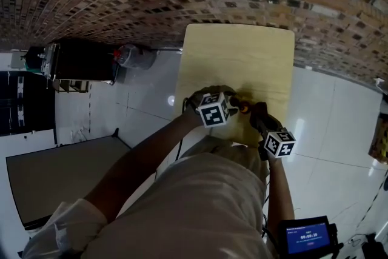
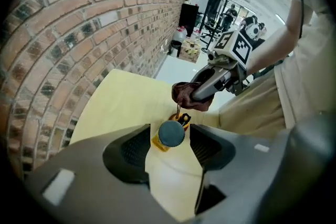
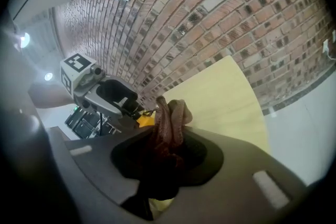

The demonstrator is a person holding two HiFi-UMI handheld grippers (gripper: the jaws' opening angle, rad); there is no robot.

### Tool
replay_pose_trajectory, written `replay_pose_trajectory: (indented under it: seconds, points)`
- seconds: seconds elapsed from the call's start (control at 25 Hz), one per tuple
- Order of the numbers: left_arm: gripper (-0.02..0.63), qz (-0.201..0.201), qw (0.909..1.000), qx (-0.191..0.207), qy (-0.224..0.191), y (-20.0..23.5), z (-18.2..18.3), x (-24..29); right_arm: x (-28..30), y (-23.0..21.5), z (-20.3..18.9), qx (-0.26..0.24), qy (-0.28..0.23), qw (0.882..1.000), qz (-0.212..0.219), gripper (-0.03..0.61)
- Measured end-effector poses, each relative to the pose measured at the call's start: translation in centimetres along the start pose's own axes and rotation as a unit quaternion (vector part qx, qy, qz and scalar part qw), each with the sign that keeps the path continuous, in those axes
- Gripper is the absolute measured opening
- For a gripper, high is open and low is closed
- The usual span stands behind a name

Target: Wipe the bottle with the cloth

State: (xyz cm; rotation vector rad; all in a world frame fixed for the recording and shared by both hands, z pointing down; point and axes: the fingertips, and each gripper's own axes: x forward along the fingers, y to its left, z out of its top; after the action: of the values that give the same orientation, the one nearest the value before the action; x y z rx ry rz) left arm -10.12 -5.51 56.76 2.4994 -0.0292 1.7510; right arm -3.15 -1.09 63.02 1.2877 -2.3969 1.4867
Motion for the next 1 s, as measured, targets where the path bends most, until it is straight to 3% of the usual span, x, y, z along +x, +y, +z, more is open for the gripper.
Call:
replay_pose_trajectory:
  seconds: [0.08,0.2,0.32,0.48,0.64,1.0]
  points:
    - [0.276,0.014,0.9979,0.063,0.007,-0.3,0.5,0.1,-0.2,-0.5,0.2,0.012,-0.013,1.0,-0.01,0.095]
    - [0.293,0.027,0.9822,0.184,0.026,-1.3,1.0,1.0,-1.6,-2.6,1.3,0.063,-0.066,0.994,-0.053,0.098]
    - [0.268,0.011,0.9692,0.241,0.047,-2.5,0.9,3.0,-3.1,-4.2,2.3,0.118,-0.117,0.983,-0.072,0.098]
    - [0.194,0.014,0.9625,0.261,0.073,-2.3,0.7,5.1,-1.8,-1.4,2.3,0.1,-0.107,0.989,-0.016,0.098]
    - [0.145,0.015,0.9648,0.255,0.062,-2.7,1.5,5.4,0.1,1.2,2.0,0.082,-0.086,0.993,0.009,0.098]
    - [0.126,0.005,0.9634,0.261,0.061,-3.2,1.8,5.4,2.3,-0.6,0.4,0.096,-0.046,0.994,-0.023,0.097]
